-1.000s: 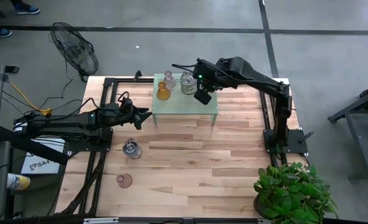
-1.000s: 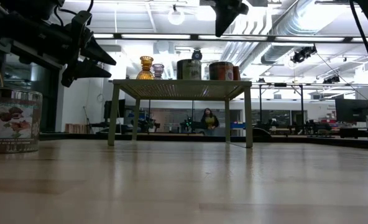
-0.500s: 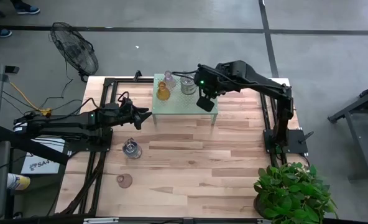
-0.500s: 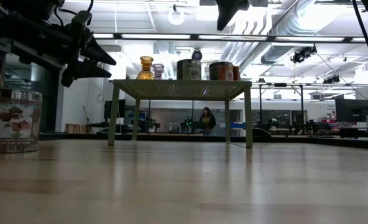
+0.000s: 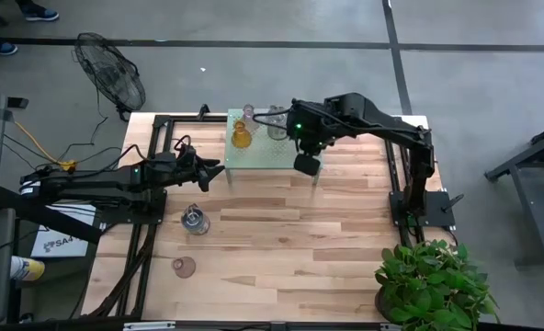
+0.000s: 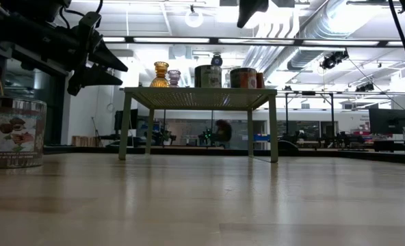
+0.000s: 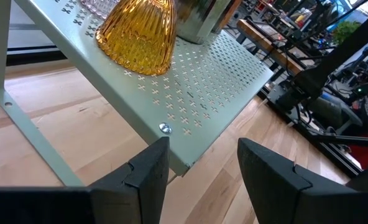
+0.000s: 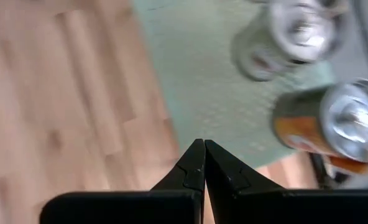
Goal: Pick & Place candle stick holders
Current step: Put the silver scented candle on the shelf
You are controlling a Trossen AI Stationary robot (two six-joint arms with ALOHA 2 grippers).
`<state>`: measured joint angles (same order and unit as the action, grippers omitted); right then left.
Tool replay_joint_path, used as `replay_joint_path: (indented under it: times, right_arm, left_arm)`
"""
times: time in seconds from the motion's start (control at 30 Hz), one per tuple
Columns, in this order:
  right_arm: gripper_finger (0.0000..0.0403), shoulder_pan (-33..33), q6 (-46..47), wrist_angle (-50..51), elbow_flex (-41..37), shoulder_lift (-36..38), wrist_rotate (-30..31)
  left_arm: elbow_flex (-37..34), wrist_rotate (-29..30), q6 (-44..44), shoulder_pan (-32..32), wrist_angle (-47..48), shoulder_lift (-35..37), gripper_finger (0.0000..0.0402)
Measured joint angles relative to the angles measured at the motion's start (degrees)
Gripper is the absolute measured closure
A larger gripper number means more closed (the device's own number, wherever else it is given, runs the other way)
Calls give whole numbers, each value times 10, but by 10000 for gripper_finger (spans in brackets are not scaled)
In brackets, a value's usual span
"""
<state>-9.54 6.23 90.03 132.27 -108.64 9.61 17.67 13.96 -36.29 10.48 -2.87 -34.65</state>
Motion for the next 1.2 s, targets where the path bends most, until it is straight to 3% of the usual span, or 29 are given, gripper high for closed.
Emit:
replay_joint_path:
  times: [0.13,0.6,0.7,0.87,0.97,1.2]
  right_arm:
    - [402,0,-49,0,0,0,-46]
    - [403,24,-110,-86,-11,16,-41]
    - [403,29,-112,-165,-107,67,-62]
    - [403,33,-100,-405,-364,203,-78]
    - [403,23,-75,-509,-477,272,-89]
    - [403,-6,-63,-593,-636,405,-72]
  left_arm:
    - [0,0,0,0,0,0,215]
    - [0,0,0,0,0,0,215]
    - [0,0,0,0,0,0,215]
    - [0,0,0,0,0,0,215]
    - [0,0,0,0,0,0,215]
    - [0,0,0,0,0,0,215]
